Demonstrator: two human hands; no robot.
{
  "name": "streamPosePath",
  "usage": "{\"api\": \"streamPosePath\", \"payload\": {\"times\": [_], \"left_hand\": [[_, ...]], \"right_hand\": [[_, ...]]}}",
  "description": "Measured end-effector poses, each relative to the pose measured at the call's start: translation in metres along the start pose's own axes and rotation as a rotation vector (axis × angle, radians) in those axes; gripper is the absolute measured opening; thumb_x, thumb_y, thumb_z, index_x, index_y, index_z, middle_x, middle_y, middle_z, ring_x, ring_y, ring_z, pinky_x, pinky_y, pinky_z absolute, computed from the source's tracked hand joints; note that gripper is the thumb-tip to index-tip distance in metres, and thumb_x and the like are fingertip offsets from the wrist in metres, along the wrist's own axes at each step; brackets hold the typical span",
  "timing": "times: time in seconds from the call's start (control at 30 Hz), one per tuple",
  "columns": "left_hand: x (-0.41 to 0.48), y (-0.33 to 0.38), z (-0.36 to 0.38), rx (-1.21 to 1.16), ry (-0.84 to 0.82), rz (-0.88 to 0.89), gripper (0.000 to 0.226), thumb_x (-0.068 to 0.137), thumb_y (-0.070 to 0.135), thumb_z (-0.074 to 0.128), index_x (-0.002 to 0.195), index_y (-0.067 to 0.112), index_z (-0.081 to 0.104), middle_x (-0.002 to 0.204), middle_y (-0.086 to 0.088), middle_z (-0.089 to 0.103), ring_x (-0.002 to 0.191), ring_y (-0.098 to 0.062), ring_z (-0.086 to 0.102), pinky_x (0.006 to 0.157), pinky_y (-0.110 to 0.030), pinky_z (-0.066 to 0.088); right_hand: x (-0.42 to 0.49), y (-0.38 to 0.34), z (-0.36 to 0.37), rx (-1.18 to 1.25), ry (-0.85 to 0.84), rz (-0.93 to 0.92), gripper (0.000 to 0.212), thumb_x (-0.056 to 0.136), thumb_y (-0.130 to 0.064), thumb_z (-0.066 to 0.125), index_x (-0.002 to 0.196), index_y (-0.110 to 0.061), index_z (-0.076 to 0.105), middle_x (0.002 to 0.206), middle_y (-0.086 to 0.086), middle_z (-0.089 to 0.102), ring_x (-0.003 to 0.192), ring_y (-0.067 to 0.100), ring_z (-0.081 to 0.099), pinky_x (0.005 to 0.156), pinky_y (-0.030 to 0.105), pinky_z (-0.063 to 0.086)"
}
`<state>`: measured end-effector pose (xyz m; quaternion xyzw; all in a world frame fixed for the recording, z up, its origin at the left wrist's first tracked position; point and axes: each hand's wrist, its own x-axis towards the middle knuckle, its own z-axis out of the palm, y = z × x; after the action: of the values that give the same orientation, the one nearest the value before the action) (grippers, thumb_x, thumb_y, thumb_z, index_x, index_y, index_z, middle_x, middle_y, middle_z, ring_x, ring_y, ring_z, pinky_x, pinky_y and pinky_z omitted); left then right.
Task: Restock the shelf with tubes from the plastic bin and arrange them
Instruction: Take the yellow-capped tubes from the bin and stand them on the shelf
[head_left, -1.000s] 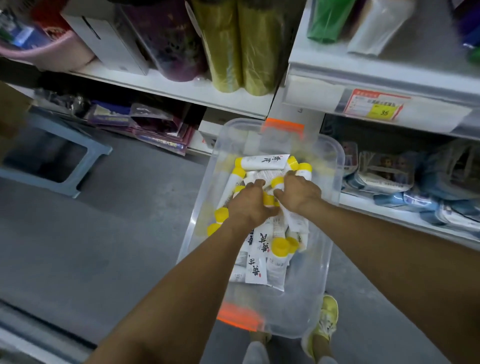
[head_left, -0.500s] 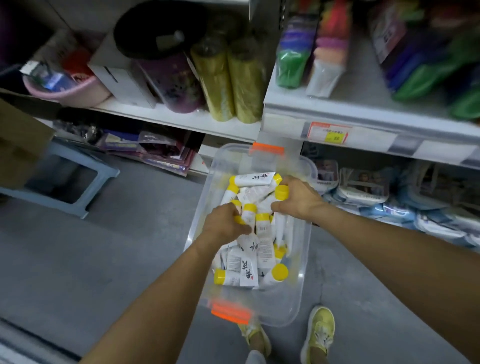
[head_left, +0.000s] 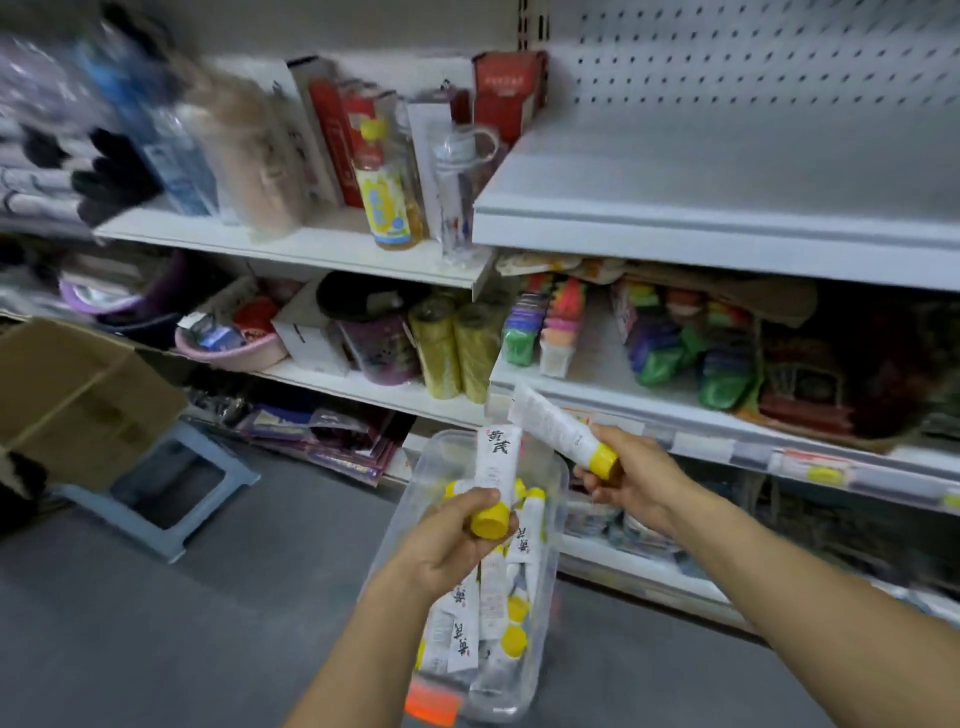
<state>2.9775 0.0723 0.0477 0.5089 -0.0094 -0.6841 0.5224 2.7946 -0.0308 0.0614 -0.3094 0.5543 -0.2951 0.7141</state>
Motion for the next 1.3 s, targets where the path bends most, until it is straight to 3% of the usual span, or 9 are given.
{"api": "streamPosePath", "payload": {"times": [0.1,0.23,0.33,0.5,0.67,0.87,1.0,1.13,1.3], "left_hand": [[-0.016,0.004,0.034,-0.012,-0.079,0.04,0.006,0.087,-0.008,0.052,0.093,-0.008,0.055,0.093,-0.022,0.053,0.075,-0.033,0.058,0.062,-0.037,0.06],[-0.033,0.013,0.068,0.074,-0.12,0.152,0.037,0.085,-0.008,0.045,0.122,-0.01,0.049,0.103,-0.025,0.057,0.082,-0.03,0.062,0.064,-0.036,0.06],[-0.041,0.024,0.087,0.12,-0.114,0.291,0.04,0.084,-0.01,0.045,0.123,-0.005,0.051,0.106,-0.018,0.062,0.085,-0.024,0.063,0.073,-0.041,0.057],[-0.047,0.061,0.113,0.221,-0.1,0.404,0.048,0.075,-0.013,0.046,0.118,0.008,0.054,0.085,-0.013,0.058,0.067,-0.022,0.053,0.053,-0.029,0.046],[-0.049,0.107,0.123,0.433,-0.124,0.484,0.054,0.072,-0.013,0.049,0.122,0.006,0.051,0.088,-0.013,0.059,0.07,-0.021,0.054,0.047,-0.026,0.045],[-0.043,0.166,0.128,0.631,-0.266,0.648,0.055,0.068,-0.011,0.061,0.12,0.008,0.053,0.11,-0.015,0.068,0.095,-0.027,0.067,0.072,-0.036,0.057],[-0.04,0.19,0.138,0.66,-0.342,0.673,0.059,0.069,-0.007,0.065,0.123,0.01,0.049,0.114,-0.013,0.066,0.102,-0.027,0.066,0.079,-0.04,0.058],[-0.033,0.204,0.154,0.651,-0.407,0.686,0.054,0.078,-0.01,0.063,0.124,0.014,0.045,0.114,-0.009,0.066,0.101,-0.026,0.066,0.079,-0.04,0.059],[-0.013,0.218,0.172,0.637,-0.339,0.704,0.059,0.078,-0.002,0.071,0.124,0.019,0.04,0.118,-0.008,0.06,0.102,-0.028,0.062,0.08,-0.048,0.058]], "right_hand": [[-0.028,-0.031,-0.006,0.051,-0.087,-0.015,0.028,0.1,-0.029,0.045,0.098,-0.005,0.059,0.067,0.018,0.061,0.037,0.014,0.05,0.035,0.017,0.037],[-0.057,-0.06,-0.013,0.045,-0.209,-0.061,0.035,0.1,-0.035,0.045,0.095,-0.005,0.061,0.06,0.014,0.064,0.038,0.012,0.05,0.035,0.016,0.036],[-0.074,-0.072,-0.011,0.045,-0.295,-0.108,0.031,0.098,-0.031,0.049,0.101,-0.003,0.063,0.069,0.015,0.065,0.048,0.015,0.056,0.041,0.02,0.042],[-0.086,-0.085,0.0,-0.018,-0.38,-0.192,0.026,0.088,-0.01,0.061,0.112,-0.002,0.065,0.077,0.013,0.055,0.063,0.019,0.054,0.052,0.024,0.048],[-0.086,-0.117,0.017,-0.239,-0.36,-0.254,0.013,0.086,-0.006,0.064,0.097,0.0,0.067,0.087,0.016,0.057,0.073,0.021,0.057,0.06,0.029,0.053],[-0.075,-0.144,0.051,-0.676,-0.246,-0.419,0.062,0.054,-0.031,0.082,0.11,-0.014,0.06,0.105,0.005,0.07,0.096,0.02,0.067,0.081,0.031,0.054],[-0.072,-0.156,0.062,-0.545,-0.194,-0.477,0.056,0.068,-0.019,0.082,0.118,-0.025,0.057,0.106,0.003,0.072,0.087,0.016,0.068,0.056,0.021,0.048],[-0.07,-0.171,0.068,-0.533,-0.08,-0.558,0.056,0.071,-0.018,0.081,0.119,-0.029,0.055,0.104,0.003,0.072,0.079,0.021,0.065,0.057,0.029,0.044],[-0.064,-0.209,0.068,-0.476,0.144,-0.751,0.048,0.075,-0.012,0.079,0.115,-0.018,0.052,0.094,-0.002,0.066,0.056,-0.001,0.058,0.041,0.012,0.04]]}}
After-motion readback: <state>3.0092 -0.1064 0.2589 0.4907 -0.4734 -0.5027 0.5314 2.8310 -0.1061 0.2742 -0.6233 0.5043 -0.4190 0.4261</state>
